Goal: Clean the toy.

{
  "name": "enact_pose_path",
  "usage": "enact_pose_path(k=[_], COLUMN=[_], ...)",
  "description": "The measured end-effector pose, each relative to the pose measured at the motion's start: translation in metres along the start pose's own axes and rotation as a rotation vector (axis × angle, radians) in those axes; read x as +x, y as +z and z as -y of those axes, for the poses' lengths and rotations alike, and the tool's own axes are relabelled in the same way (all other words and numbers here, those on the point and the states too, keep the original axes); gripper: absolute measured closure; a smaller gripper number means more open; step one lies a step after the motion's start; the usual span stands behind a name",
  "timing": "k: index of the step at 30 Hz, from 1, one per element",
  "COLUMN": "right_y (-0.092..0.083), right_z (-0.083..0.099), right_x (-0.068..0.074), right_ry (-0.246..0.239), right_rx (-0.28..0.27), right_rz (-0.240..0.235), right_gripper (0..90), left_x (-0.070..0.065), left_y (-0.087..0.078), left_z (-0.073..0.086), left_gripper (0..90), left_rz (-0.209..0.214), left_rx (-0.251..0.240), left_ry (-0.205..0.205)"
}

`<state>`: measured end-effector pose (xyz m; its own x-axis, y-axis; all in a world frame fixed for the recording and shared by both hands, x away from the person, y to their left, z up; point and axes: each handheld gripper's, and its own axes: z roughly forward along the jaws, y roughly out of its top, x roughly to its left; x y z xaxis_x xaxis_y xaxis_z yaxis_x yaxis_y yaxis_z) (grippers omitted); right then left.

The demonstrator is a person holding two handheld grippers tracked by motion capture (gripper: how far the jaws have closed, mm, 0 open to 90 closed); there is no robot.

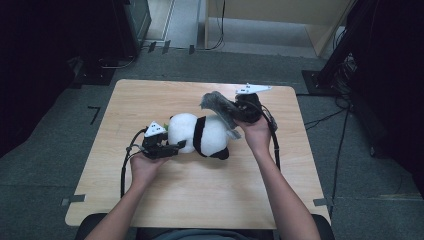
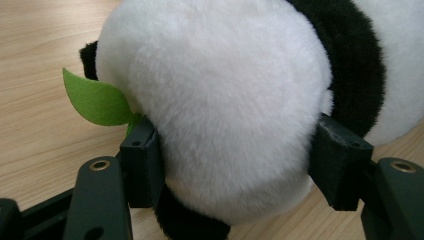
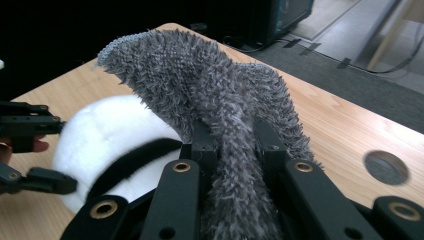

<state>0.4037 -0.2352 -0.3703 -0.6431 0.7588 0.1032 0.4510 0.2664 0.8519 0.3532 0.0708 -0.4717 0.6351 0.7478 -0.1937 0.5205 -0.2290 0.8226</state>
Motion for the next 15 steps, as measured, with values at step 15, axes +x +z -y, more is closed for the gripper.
enact_pose_path(k=[15], right_y=[0.067], right_z=[-0.022], right_x=[0.044], right_ry=[-0.044], right_rx=[0.080], right_rz=[-0.087], right_gripper=[75.7], left_x=[-0.002], left_y=[-0.002], left_z=[0.001], left_gripper=[32.9], left_rz=[-0.009], left_rx=[0.006], left_ry=[-0.009])
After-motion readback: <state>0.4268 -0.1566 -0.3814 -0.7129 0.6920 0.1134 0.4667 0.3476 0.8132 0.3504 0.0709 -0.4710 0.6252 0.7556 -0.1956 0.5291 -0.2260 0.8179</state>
